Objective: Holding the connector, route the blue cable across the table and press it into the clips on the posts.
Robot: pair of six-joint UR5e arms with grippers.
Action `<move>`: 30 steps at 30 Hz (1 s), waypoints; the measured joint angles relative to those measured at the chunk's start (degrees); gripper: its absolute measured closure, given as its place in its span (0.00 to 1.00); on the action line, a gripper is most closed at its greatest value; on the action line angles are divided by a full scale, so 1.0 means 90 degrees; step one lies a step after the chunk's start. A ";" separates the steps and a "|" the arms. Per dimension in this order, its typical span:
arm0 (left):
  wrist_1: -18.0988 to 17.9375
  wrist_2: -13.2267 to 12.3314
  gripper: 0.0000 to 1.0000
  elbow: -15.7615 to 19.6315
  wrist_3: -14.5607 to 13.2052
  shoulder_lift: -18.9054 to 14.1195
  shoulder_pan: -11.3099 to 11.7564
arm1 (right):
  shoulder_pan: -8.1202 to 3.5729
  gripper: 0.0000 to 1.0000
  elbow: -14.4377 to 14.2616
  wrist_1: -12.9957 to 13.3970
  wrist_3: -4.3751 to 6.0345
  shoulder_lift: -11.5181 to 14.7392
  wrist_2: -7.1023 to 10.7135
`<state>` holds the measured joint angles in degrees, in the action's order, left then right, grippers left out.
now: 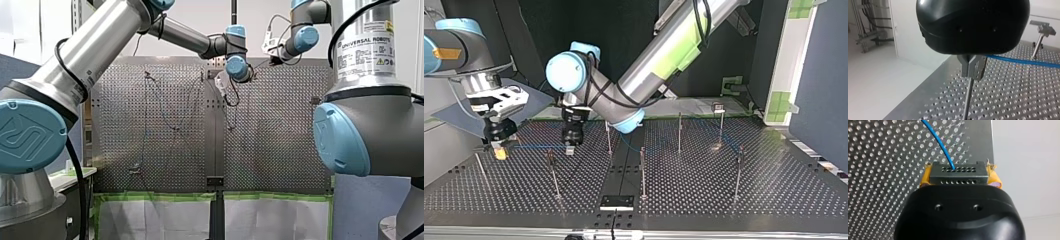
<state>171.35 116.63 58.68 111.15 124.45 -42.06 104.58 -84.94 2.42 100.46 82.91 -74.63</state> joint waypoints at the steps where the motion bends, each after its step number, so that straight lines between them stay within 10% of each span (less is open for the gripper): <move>1: -0.0023 -0.0077 1.00 0.0001 0.0004 0.0005 0.0008 | -0.0012 1.00 -0.0009 -0.0001 -0.0004 -0.0018 -0.0002; 30: -0.0587 -0.0976 1.00 -0.0182 0.0031 0.0324 0.0464 | -0.0247 1.00 -0.0044 0.0199 -0.0068 -0.0574 0.0189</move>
<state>166.06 107.85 57.04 111.43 127.36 -37.88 102.35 -85.33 4.20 99.84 77.75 -72.93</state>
